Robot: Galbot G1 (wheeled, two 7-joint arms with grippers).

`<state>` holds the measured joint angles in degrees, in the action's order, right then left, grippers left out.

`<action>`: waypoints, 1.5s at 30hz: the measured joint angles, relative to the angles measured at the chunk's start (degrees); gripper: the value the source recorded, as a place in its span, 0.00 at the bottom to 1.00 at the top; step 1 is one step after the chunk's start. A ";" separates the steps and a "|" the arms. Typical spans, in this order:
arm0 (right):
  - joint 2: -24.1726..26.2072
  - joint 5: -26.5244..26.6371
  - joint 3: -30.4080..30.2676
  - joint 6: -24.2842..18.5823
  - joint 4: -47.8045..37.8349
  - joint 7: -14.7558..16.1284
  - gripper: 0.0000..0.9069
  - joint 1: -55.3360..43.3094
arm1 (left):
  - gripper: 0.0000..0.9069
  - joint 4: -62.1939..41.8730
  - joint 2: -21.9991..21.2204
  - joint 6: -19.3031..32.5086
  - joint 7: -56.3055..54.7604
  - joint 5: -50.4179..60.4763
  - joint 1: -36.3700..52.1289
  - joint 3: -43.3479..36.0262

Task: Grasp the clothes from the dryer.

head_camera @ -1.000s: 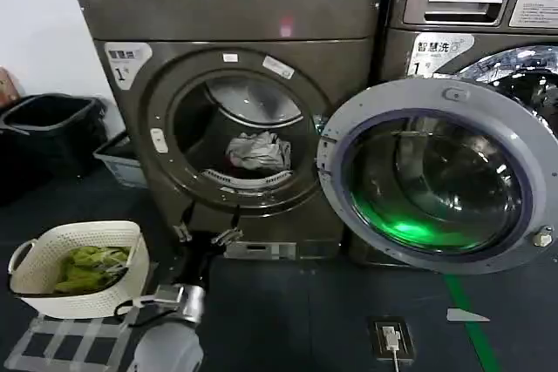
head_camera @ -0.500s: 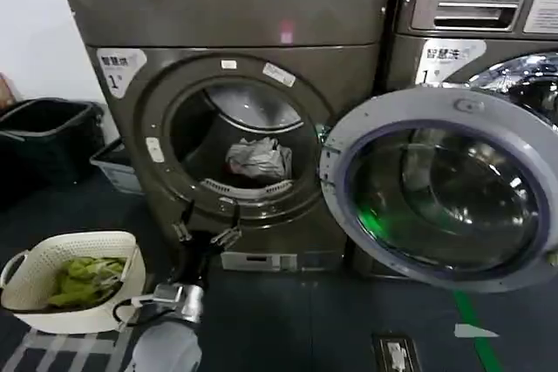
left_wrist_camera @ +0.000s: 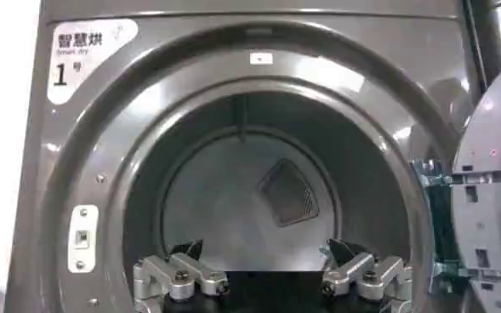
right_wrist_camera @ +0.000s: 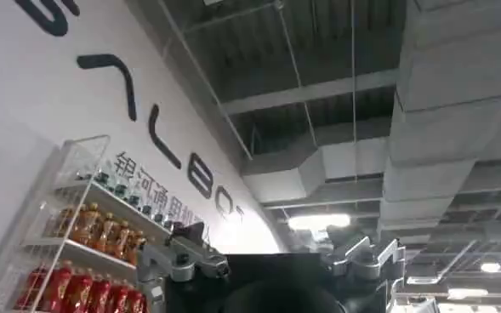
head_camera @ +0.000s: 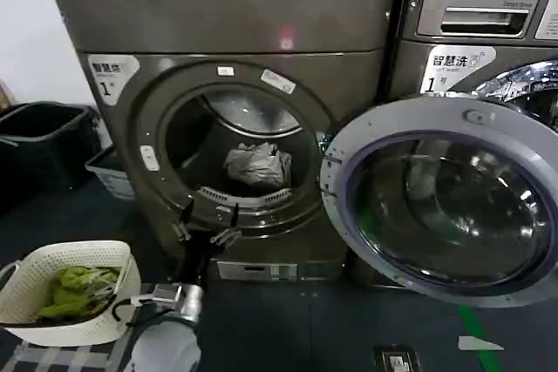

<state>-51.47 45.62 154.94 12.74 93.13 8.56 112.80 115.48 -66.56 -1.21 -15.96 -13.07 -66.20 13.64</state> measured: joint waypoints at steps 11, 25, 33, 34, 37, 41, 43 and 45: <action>-0.03 0.41 0.42 -0.15 0.01 0.32 1.00 0.40 | 1.00 0.42 0.12 0.00 0.00 -0.08 -0.20 0.22; -0.21 0.56 0.39 -0.17 0.12 0.38 1.00 0.40 | 1.00 0.50 0.35 -0.11 0.00 -0.15 -0.21 0.35; -0.14 0.56 0.47 -0.16 0.12 0.42 1.00 0.50 | 1.00 0.20 0.23 -0.15 0.00 -0.25 0.11 0.26; -0.12 0.56 0.47 -0.16 0.12 0.42 1.00 0.50 | 1.00 0.19 0.19 -0.16 0.00 -0.26 0.15 0.25; -0.06 0.55 0.47 -0.15 0.14 0.42 1.00 0.44 | 1.00 0.15 0.08 -0.20 0.00 -0.33 0.39 0.26; -0.09 0.51 0.45 -0.14 0.17 0.52 1.00 0.30 | 1.00 -0.03 0.12 -0.23 0.00 -0.48 0.56 0.26; -0.13 0.47 0.42 -0.14 0.20 0.55 1.00 0.19 | 1.00 -0.23 0.12 -0.26 0.00 -0.50 0.70 0.25; -0.16 0.47 0.39 -0.14 0.23 0.61 1.00 0.15 | 1.00 -0.28 0.12 -0.33 0.01 -0.53 0.82 0.13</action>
<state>-51.63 46.09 155.32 12.60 93.37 9.17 112.94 115.20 -66.44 -1.54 -15.96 -13.60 -65.37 13.77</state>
